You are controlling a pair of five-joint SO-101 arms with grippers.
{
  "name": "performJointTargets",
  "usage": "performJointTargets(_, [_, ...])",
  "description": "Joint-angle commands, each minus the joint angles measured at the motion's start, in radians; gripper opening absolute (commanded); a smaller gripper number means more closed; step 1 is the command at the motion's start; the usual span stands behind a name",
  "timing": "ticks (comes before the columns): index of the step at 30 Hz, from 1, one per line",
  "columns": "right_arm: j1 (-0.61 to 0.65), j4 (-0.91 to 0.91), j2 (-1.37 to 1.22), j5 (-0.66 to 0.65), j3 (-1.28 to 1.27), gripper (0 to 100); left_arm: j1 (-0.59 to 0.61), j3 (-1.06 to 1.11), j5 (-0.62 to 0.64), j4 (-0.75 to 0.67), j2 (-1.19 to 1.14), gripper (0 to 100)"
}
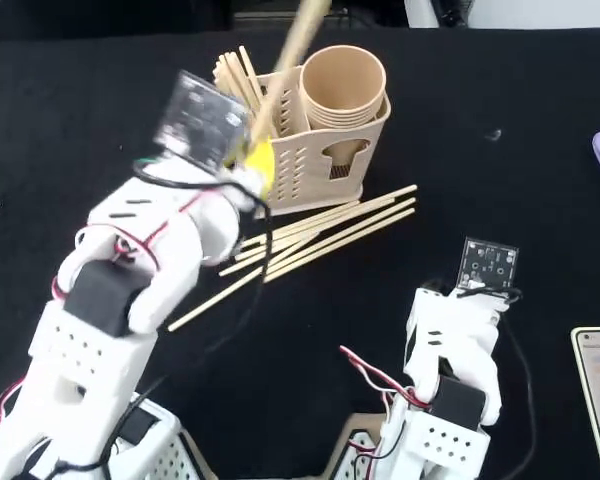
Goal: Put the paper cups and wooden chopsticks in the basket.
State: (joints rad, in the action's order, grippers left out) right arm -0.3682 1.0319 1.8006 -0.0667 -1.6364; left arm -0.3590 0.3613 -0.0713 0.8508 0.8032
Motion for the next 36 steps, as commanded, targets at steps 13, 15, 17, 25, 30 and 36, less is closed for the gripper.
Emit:
performJointTargets(13, [-0.008,-0.054,0.082,0.008,0.001,1.5,0.105,0.096,0.143,-0.798,-0.311,3])
performJointTargets(15, [-0.008,-0.054,0.082,0.008,-0.001,1.5,0.105,0.079,0.143,-0.801,-0.368,3])
performJointTargets(17, [-0.008,-0.055,0.082,0.008,-0.001,1.5,0.111,0.054,0.143,-0.801,-0.428,3])
performJointTargets(25, [0.046,-0.054,0.082,0.000,-0.004,1.5,0.108,0.005,0.140,-0.792,-0.554,3])
performJointTargets(30, [0.046,-0.054,0.082,-0.002,-0.004,1.5,0.111,0.053,0.143,-0.720,-0.488,11])
performJointTargets(36, [0.049,-0.054,0.082,-0.002,-0.004,1.5,0.113,0.073,0.143,-0.598,-0.405,17])
